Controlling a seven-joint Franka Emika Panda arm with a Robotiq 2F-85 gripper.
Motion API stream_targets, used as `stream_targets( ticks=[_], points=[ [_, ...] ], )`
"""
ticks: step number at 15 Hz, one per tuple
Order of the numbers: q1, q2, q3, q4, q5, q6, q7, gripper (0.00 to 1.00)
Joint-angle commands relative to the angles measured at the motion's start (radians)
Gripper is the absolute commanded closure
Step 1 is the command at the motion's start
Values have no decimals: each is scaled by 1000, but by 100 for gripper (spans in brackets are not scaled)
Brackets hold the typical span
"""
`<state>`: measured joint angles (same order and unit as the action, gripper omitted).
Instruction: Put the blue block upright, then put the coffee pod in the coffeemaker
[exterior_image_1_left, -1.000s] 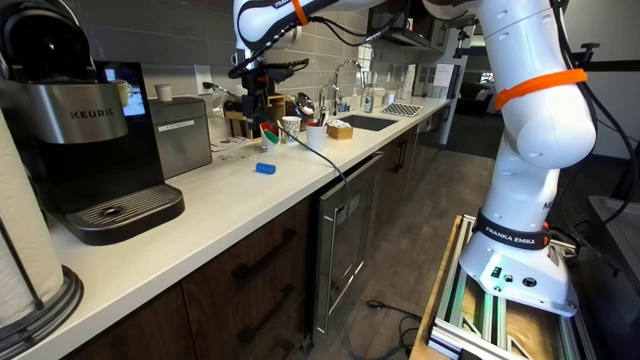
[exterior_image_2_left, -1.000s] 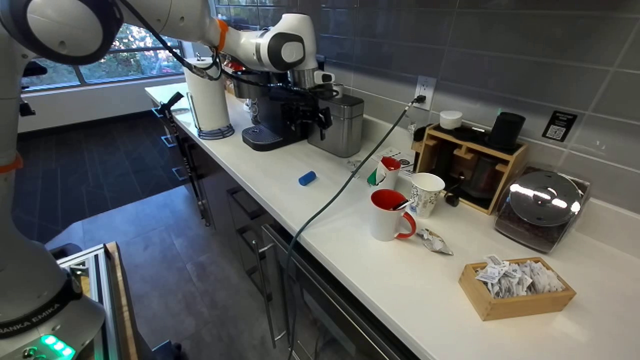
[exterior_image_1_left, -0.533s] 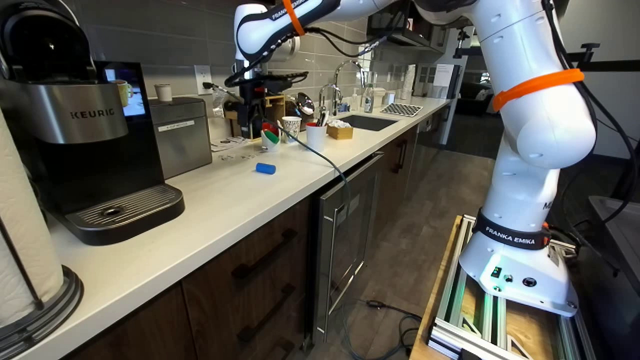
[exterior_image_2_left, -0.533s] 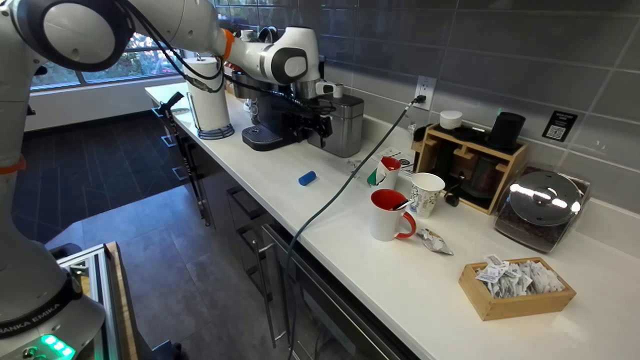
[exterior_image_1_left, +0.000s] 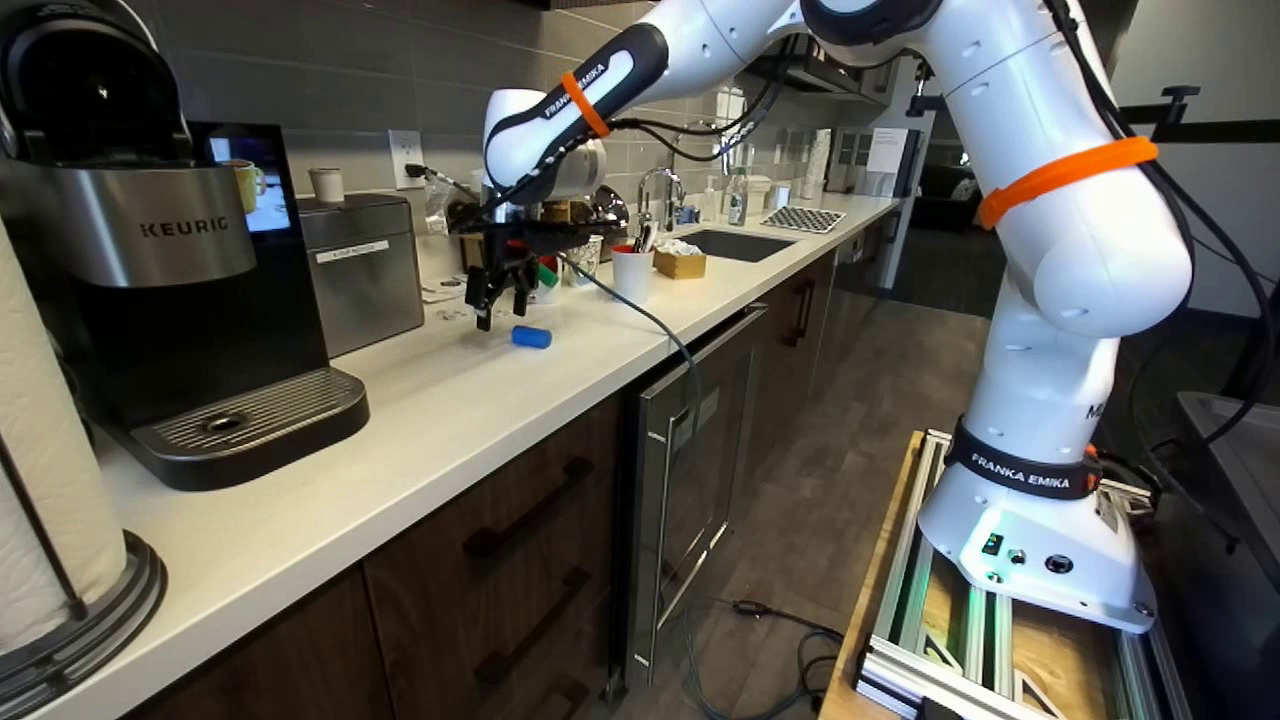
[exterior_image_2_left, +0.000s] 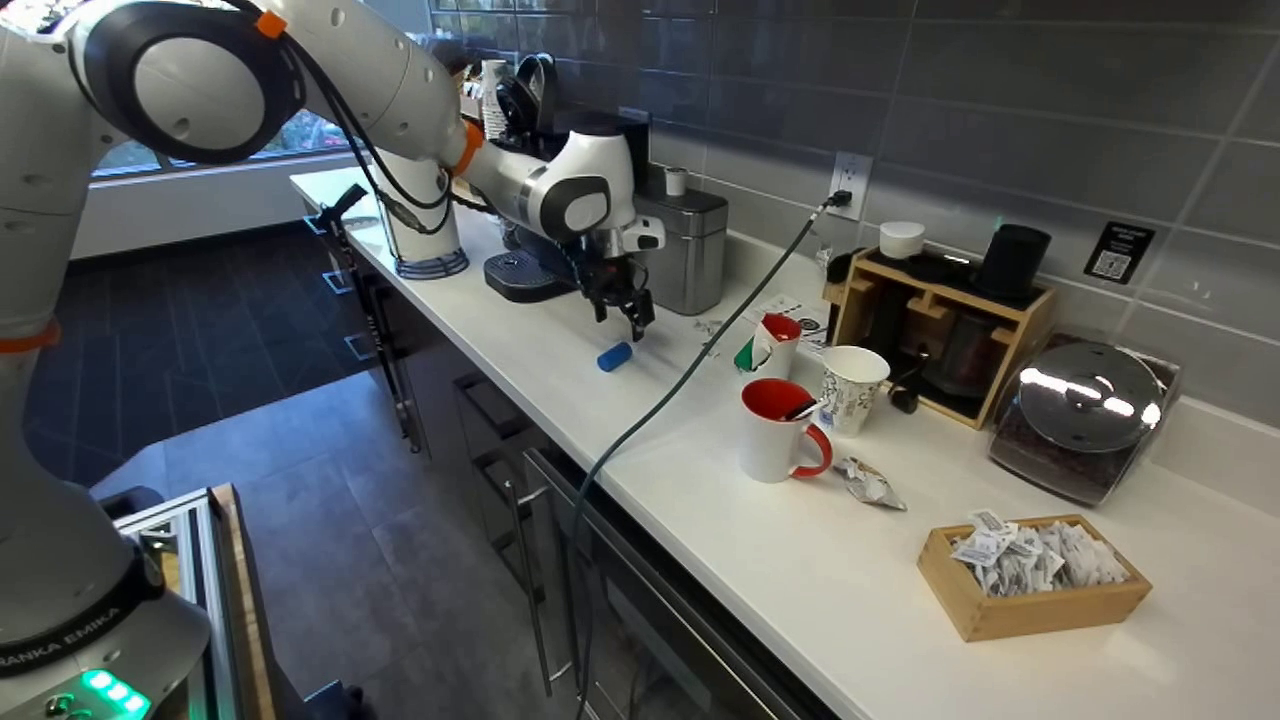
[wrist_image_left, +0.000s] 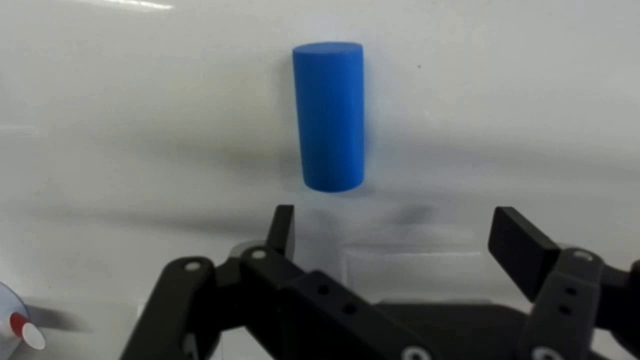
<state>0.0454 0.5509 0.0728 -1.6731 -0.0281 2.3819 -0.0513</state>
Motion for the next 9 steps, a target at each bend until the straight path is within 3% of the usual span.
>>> stream_targets(
  ticks=[1,2,9],
  points=[
    [28,-69,-30,-131,-8,106,85,0],
    [11,-13,-16,-47,3,61,36,0],
    [13,-16,-18,-51,3,68,38,0]
  ],
)
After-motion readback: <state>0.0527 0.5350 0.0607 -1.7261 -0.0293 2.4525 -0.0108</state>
